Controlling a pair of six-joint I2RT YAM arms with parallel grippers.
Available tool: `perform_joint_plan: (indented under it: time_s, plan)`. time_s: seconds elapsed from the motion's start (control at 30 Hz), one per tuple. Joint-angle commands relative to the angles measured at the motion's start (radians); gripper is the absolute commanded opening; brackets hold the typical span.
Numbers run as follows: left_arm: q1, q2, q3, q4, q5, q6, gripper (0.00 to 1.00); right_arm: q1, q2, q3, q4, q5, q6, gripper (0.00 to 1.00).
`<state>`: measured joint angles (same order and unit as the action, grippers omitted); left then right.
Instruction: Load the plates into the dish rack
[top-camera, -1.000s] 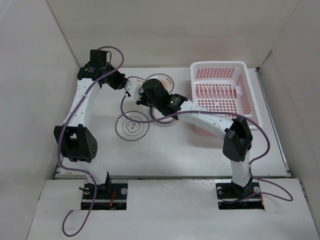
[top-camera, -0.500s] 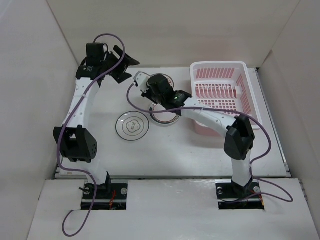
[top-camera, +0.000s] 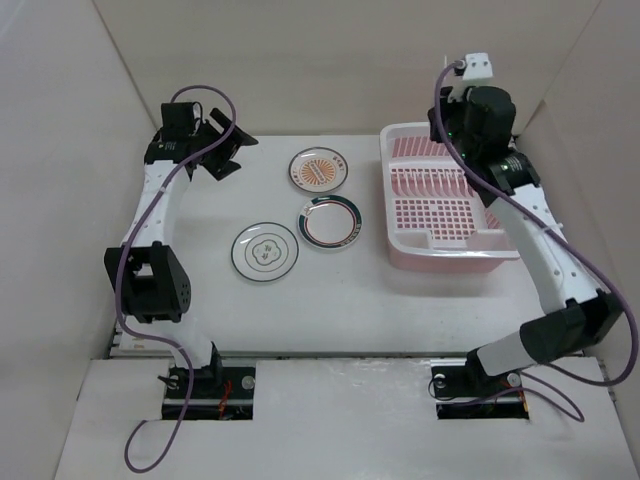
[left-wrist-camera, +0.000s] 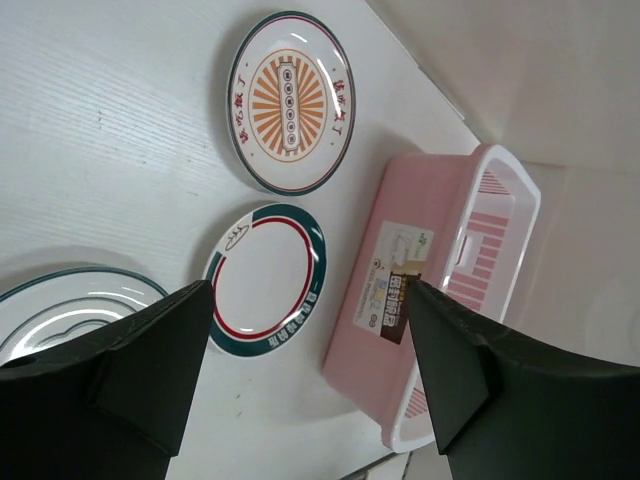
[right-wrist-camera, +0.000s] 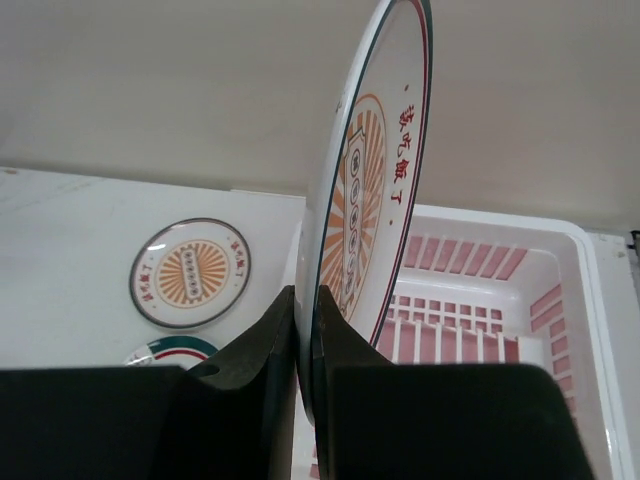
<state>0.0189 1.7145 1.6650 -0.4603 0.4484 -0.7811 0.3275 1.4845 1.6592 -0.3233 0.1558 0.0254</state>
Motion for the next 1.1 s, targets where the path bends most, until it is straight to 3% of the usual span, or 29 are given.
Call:
perform_joint_plan:
  time_s: [0.0,0.2,0.47,1.07]
  plan:
    - [-0.020,0.013,0.001,0.043,0.006,0.040,0.75,-0.022,0.000,-0.059,0.020,-0.148,0.090,0.00]
    - [-0.040,0.042,0.022,0.043,0.006,0.062,0.75,-0.088,0.000,-0.173,0.078,-0.301,0.156,0.00]
    - [-0.050,0.042,-0.005,0.063,0.006,0.106,0.76,-0.108,0.062,-0.211,0.092,-0.423,0.116,0.00]
    - [-0.050,0.062,-0.005,0.054,0.024,0.115,0.76,-0.130,0.172,-0.254,0.155,-0.392,0.157,0.00]
